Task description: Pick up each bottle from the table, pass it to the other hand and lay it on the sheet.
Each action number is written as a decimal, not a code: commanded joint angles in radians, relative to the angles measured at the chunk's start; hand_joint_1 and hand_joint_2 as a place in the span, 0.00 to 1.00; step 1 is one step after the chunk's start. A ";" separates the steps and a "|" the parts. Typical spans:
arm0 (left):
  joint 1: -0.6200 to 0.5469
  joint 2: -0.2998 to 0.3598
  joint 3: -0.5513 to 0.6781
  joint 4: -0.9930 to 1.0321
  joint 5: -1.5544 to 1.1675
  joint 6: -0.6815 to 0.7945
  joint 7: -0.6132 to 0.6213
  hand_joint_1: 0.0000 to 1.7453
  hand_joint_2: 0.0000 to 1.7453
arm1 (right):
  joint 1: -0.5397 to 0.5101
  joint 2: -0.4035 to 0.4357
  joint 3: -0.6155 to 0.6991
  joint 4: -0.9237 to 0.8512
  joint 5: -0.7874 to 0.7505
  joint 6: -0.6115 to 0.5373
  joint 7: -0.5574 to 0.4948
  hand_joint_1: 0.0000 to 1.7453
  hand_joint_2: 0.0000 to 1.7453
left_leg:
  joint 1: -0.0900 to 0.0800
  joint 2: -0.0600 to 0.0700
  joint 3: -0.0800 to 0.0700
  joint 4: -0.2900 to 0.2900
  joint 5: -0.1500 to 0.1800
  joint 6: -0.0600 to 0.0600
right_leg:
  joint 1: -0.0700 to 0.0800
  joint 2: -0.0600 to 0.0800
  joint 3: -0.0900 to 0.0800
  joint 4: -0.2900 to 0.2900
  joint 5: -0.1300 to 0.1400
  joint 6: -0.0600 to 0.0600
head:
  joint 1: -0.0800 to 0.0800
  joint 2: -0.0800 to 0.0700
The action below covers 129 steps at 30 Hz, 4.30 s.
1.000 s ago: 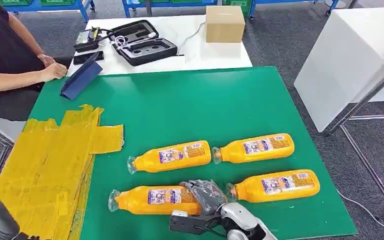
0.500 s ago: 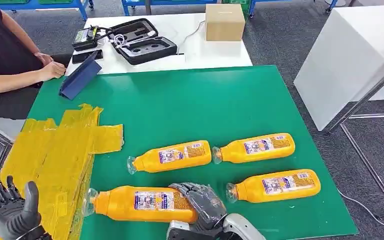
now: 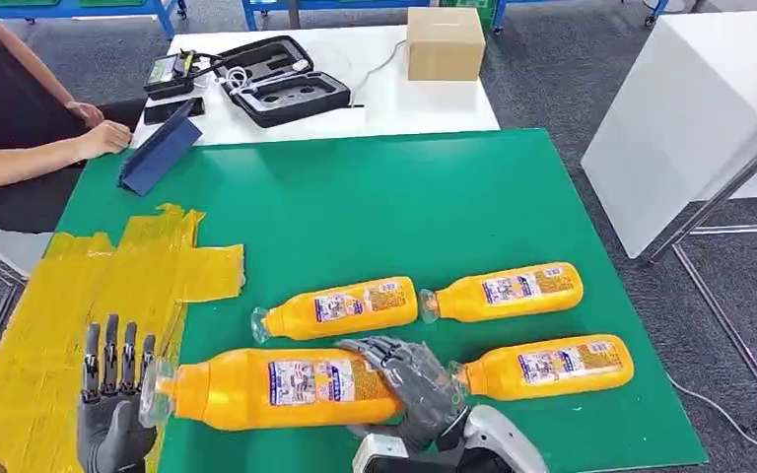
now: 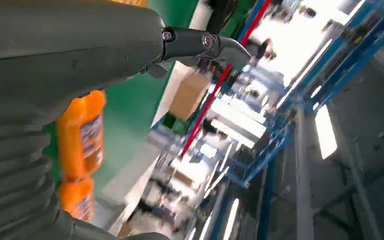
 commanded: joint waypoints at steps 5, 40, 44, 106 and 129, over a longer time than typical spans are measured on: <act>-0.009 0.013 -0.047 0.136 0.019 -0.097 0.031 0.00 1.00 | -0.126 -0.003 -0.122 0.011 -0.111 0.034 -0.041 1.00 1.00 | 0.000 0.001 0.001 -0.001 0.000 0.000 | 0.000 0.000 0.001 0.000 0.000 0.000 | 0.000 0.000; -0.046 0.035 -0.320 0.024 -0.338 0.274 -0.125 0.00 1.00 | -0.269 0.256 0.138 0.547 0.029 0.027 0.072 1.00 1.00 | 0.002 0.003 0.000 -0.001 0.001 -0.001 | 0.003 0.000 0.001 -0.001 0.001 0.000 | 0.000 0.000; -0.053 0.040 -0.341 0.042 -0.340 0.270 -0.129 0.00 1.00 | -0.259 0.273 0.166 0.584 0.036 0.033 0.070 1.00 1.00 | 0.001 0.001 0.000 -0.001 0.001 0.000 | 0.002 -0.001 0.001 -0.001 0.000 0.000 | 0.000 0.000; -0.121 0.152 -0.072 -0.216 -1.167 1.160 -0.224 1.00 1.00 | -0.366 0.122 -0.055 0.438 -0.038 0.063 0.100 0.00 0.00 | 0.001 0.003 -0.002 0.000 0.002 0.000 | 0.002 0.000 -0.002 0.000 0.002 0.001 | 0.000 0.000; -0.519 0.313 -0.104 0.724 -1.850 1.346 0.162 1.00 1.00 | -0.504 0.116 0.019 0.688 -0.043 0.073 0.099 0.00 1.00 | 0.000 -0.006 -0.001 -0.003 0.007 -0.001 | 0.001 -0.007 0.001 -0.002 0.002 0.001 | 0.000 0.000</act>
